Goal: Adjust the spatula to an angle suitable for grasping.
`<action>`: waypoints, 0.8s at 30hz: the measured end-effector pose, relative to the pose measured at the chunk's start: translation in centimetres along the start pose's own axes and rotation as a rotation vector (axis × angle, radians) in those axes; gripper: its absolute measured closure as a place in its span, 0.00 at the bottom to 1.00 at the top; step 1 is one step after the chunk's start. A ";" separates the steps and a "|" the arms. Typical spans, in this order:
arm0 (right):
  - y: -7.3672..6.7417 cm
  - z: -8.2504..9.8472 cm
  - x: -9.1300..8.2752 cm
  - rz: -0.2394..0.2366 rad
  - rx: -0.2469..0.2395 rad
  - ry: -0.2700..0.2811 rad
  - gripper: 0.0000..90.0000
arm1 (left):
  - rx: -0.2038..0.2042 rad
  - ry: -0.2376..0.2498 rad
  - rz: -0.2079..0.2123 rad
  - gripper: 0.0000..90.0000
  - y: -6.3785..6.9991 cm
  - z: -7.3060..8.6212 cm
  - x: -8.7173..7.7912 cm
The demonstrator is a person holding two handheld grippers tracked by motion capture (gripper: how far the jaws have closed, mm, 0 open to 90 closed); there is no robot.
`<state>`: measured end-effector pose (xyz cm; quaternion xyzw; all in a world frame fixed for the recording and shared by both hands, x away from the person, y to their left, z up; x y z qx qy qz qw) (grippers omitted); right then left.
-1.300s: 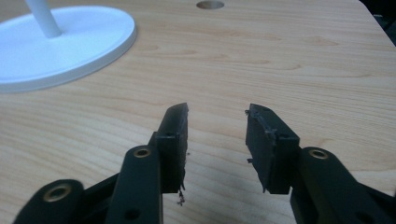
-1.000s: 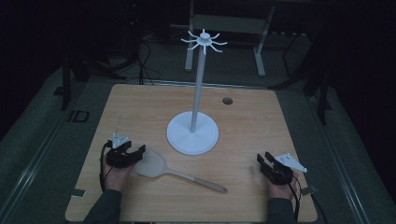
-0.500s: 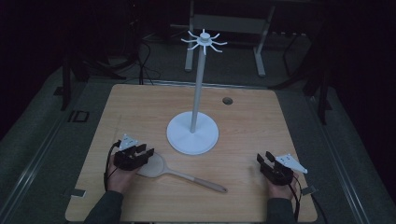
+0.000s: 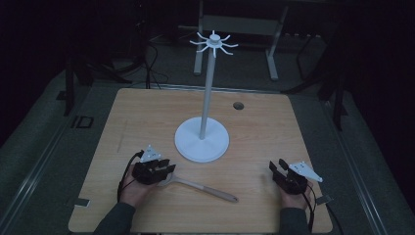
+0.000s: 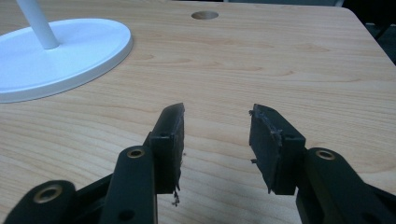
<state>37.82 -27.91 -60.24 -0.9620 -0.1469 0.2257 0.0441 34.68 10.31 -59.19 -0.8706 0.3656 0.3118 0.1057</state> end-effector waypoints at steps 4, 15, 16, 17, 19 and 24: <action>0.0 0.0 0.0 -0.001 -0.002 -0.001 0.61 | 0.039 -0.021 0.030 0.74 1.3 -0.1 0.4; 0.0 0.0 0.0 0.002 -0.002 0.002 0.59 | 0.187 -0.081 0.101 0.96 4.2 -0.1 1.1; 0.0 0.0 0.0 0.002 -0.002 0.003 0.59 | 0.192 -0.084 0.110 0.99 4.5 -0.1 1.2; 0.0 0.0 0.0 0.002 -0.002 0.003 0.59 | 0.199 -0.086 0.114 0.99 4.6 0.0 1.2; 0.0 0.0 0.0 0.002 -0.001 0.003 0.59 | 0.214 -0.096 0.116 1.00 4.9 0.1 1.4; 0.0 0.0 0.0 0.004 0.000 0.004 0.58 | 0.235 -0.103 0.134 1.00 5.6 0.2 1.7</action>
Point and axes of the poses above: each handheld gripper's, and its own axes: x roughly forward along the jaws, z roughly out of its underside, y roughly to its right, the point moved 10 cm from there along x, roughly forward along the jaws, and after that the axes turned 7 degrees about x, right-handed, at the moved point
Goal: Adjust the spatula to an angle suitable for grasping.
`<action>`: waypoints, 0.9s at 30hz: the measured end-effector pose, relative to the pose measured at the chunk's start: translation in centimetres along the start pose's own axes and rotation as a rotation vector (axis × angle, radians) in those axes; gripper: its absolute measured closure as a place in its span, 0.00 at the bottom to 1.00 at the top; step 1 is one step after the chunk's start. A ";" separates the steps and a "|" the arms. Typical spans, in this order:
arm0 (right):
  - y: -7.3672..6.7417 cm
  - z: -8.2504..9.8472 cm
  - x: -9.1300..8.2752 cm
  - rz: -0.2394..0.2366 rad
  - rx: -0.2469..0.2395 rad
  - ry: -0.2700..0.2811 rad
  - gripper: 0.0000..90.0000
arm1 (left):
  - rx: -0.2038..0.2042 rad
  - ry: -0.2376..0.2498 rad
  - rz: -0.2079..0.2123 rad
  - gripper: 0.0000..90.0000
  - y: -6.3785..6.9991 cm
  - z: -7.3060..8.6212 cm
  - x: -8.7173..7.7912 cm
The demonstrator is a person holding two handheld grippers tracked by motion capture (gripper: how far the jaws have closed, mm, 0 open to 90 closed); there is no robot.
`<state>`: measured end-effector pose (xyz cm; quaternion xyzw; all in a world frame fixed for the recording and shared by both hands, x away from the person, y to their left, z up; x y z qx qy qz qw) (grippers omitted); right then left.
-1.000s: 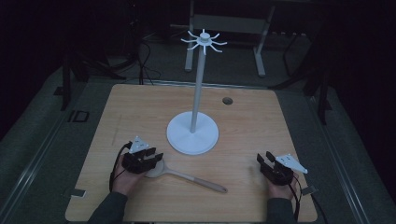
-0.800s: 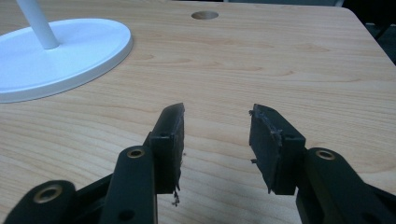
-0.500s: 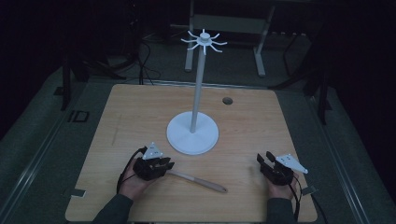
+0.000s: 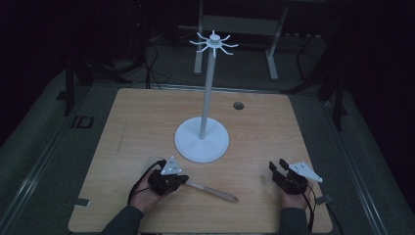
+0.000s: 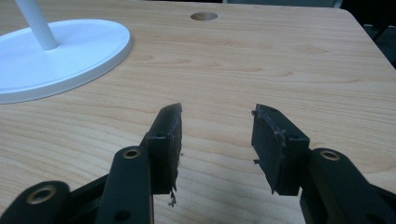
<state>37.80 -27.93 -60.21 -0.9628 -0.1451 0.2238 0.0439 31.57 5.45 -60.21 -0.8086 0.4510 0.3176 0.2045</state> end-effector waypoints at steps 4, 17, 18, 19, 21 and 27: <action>0.0 0.0 0.0 0.001 0.000 0.000 0.58 | 0.013 -0.004 0.024 1.00 0.7 0.0 0.4; 0.1 0.0 0.0 0.004 0.008 0.003 0.57 | 0.108 -0.071 0.087 0.99 3.1 0.1 2.3; 0.1 0.0 0.0 0.005 0.009 0.004 0.57 | 0.113 -0.075 0.091 0.99 3.3 0.1 2.5; 0.1 0.0 0.0 0.005 0.010 0.005 0.57 | 0.116 -0.079 0.092 0.99 3.4 0.1 2.6; 0.1 0.0 0.0 0.005 0.010 0.005 0.57 | 0.115 -0.087 0.094 0.99 3.5 0.1 2.9; 0.2 -0.1 0.0 0.008 0.010 0.007 0.57 | 0.110 -0.089 0.070 0.99 3.4 -0.3 3.3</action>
Point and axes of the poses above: each handheld gripper's, and its own axes: x roughly forward along the jaws, z roughly out of its underside, y roughly to its right, the point moved 10 cm from there along x, roughly forward along the jaws, and after that the axes turned 7 degrees about x, right-handed, at the moved point
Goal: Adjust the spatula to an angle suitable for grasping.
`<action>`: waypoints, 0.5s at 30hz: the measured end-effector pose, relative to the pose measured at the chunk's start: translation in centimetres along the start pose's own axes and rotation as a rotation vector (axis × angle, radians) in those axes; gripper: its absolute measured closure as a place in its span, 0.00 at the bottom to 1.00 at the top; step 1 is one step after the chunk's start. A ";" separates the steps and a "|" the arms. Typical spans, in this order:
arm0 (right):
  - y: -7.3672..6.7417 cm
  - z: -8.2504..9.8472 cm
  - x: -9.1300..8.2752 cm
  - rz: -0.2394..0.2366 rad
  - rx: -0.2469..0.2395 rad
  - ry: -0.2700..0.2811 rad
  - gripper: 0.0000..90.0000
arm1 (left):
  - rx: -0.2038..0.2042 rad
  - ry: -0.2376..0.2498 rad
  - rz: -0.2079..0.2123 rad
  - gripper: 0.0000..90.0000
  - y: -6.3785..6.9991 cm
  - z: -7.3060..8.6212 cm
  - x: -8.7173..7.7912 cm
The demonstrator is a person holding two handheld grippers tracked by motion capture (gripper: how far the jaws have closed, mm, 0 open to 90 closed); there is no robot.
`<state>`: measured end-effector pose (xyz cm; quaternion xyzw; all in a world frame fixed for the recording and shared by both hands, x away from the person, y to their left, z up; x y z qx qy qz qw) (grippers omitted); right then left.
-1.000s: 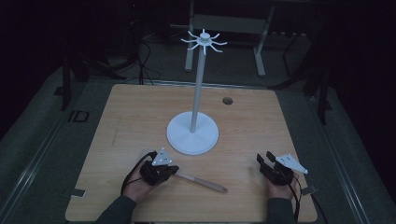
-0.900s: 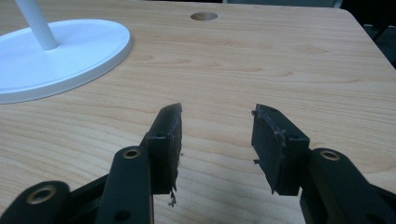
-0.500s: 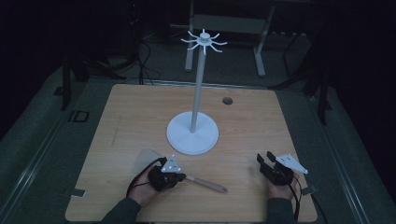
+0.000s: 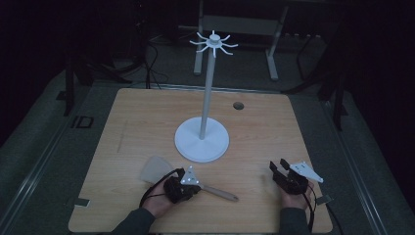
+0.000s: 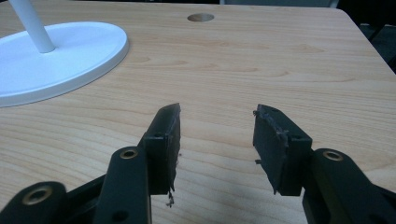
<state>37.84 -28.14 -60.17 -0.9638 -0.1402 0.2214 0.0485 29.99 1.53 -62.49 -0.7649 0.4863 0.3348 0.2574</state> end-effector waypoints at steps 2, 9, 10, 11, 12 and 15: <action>0.0 0.0 0.0 0.001 -0.001 0.000 0.57 | -0.005 0.002 -0.016 0.99 -0.2 -0.2 0.2; 0.0 0.0 0.0 0.000 0.000 -0.001 0.57 | -0.036 0.009 -0.057 0.99 -1.3 -0.9 0.9; 0.0 0.0 0.0 -0.001 0.000 -0.001 0.57 | -0.052 0.011 -0.064 0.99 -1.6 -1.1 1.1; 0.0 0.0 0.0 0.000 0.000 -0.001 0.57 | -0.058 0.010 -0.070 0.99 -1.8 -1.2 1.2; 0.0 0.0 0.0 -0.001 0.000 -0.001 0.57 | -0.071 0.017 -0.074 0.99 -2.1 -1.3 1.4; 0.0 0.0 0.0 -0.002 -0.001 0.000 0.57 | -0.086 0.017 -0.079 0.99 -2.5 -1.5 1.5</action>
Point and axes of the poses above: each handheld gripper's, and its own axes: x roughly forward along the jaws, z roughly out of its underside, y roughly to its right, the point moved 10 cm from there along x, roughly forward along the jaws, and after that the axes turned 7 degrees about x, right-handed, at the moved point
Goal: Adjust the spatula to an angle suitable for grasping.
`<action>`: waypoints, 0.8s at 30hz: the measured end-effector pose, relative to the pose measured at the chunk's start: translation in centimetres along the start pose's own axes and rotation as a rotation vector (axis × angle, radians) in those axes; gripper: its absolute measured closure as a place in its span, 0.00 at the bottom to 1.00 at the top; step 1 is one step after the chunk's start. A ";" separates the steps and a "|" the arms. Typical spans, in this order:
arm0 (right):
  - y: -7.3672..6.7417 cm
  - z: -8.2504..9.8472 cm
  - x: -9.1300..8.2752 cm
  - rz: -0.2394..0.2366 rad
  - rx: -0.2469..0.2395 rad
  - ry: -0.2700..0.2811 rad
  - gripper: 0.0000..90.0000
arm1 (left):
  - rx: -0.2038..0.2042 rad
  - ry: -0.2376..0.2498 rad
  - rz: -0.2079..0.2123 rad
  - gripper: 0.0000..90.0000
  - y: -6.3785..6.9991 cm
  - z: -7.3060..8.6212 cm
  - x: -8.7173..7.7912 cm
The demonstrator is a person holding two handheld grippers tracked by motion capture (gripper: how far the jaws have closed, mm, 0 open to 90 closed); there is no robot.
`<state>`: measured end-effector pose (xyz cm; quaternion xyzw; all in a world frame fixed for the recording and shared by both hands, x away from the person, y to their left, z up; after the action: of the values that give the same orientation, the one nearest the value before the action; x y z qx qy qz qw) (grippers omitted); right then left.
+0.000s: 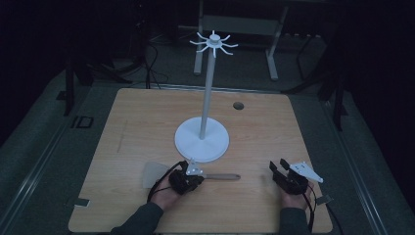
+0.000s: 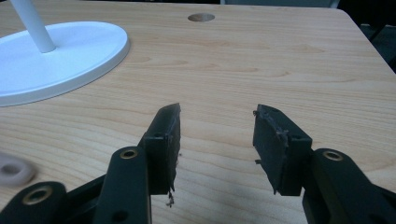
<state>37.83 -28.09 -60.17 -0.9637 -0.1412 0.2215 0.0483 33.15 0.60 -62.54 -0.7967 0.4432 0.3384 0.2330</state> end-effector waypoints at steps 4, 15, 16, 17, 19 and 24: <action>0.0 0.0 0.0 0.000 0.000 0.000 0.57 | -0.011 0.001 0.009 0.97 -0.1 -0.2 0.1; -0.2 0.1 0.0 -0.002 -0.018 -0.004 0.56 | 0.005 0.019 0.026 0.86 -0.3 -0.9 -0.6; -0.1 0.0 0.0 -0.002 -0.014 -0.003 0.56 | 0.006 0.018 0.024 0.85 -0.4 -1.0 -0.7; -0.1 0.0 0.0 0.000 -0.008 -0.001 0.56 | 0.007 0.020 0.022 0.84 -0.5 -1.1 -0.8; 0.0 0.0 0.0 -0.001 -0.002 0.001 0.55 | 0.009 0.019 0.020 0.81 -0.6 -1.3 -0.9; 0.0 0.0 0.0 -0.002 0.002 0.002 0.54 | 0.008 0.007 -0.008 0.73 -1.7 -1.6 -1.4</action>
<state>37.85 -28.11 -60.15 -0.9638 -0.1420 0.2204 0.0495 34.62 1.11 -60.29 -0.7987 0.4421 0.3329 0.2363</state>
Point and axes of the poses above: each handheld gripper's, and its own axes: x roughly forward along the jaws, z roughly out of its underside, y roughly to its right, the point moved 10 cm from there along x, roughly forward along the jaws, and after that the axes turned 7 degrees about x, right-handed, at the moved point
